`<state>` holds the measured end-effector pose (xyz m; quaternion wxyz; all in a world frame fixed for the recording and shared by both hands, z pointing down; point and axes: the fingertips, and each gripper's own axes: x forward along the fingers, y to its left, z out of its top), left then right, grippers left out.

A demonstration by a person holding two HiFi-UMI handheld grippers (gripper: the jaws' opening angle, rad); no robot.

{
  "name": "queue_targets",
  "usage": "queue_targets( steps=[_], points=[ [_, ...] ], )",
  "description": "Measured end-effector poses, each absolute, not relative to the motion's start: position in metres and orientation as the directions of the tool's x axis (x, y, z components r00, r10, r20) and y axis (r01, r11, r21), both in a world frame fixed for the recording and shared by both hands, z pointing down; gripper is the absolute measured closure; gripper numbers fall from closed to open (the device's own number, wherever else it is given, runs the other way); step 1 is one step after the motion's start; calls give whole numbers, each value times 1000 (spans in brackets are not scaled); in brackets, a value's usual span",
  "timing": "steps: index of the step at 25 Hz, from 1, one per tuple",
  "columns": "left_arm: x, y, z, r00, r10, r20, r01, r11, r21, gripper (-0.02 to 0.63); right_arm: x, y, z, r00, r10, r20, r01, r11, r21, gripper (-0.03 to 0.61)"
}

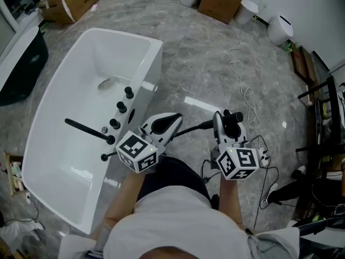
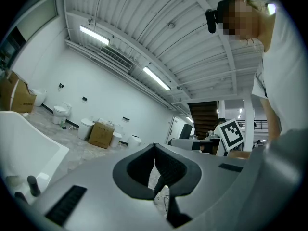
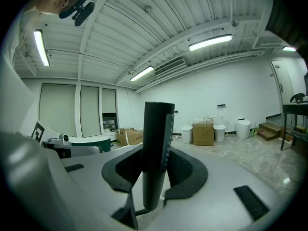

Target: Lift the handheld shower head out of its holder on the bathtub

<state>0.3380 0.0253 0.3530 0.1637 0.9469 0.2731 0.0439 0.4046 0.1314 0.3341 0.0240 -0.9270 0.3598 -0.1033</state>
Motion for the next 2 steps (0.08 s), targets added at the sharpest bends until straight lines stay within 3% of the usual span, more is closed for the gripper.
queue_targets(
  steps=[2],
  points=[
    [339,27,353,846,533,-7,505,-796,334,603,405,133,335,721,-671,174,-661,-741,-121,446]
  ],
)
